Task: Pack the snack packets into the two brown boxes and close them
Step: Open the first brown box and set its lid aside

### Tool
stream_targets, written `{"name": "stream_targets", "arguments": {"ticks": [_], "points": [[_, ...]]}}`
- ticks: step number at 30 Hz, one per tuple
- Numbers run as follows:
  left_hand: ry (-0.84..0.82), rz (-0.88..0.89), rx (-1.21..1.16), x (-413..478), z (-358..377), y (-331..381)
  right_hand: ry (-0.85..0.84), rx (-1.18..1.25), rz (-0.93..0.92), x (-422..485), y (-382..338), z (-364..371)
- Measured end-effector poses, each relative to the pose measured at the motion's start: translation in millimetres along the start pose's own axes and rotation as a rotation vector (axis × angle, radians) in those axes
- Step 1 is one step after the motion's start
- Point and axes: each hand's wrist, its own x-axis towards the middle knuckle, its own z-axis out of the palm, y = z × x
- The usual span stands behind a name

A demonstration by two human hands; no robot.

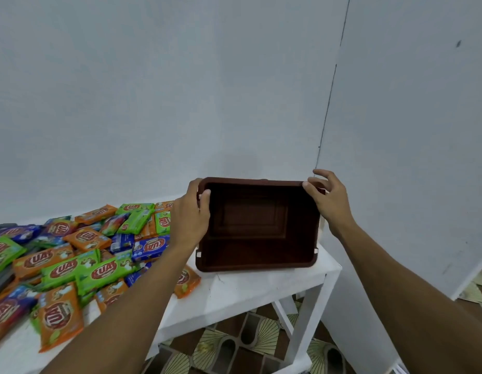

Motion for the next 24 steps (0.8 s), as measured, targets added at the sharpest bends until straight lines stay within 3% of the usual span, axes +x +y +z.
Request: {"name": "stream_targets", "arguments": {"ticks": [5, 10, 18, 24], "points": [[-0.130, -0.011, 0.085, 21, 24, -24, 0.049, -0.359, -0.111, 40, 15, 23], [-0.323, -0.075, 0.136, 46, 53, -70, -0.141, -0.619, -0.072, 85, 37, 52], [-0.406, -0.081, 0.286, 65, 76, -93, -0.369, -0.838, -0.087, 105, 66, 84], [-0.436, -0.082, 0.207, 72, 55, -94, -0.460, -0.887, -0.209, 104, 56, 104]]}}
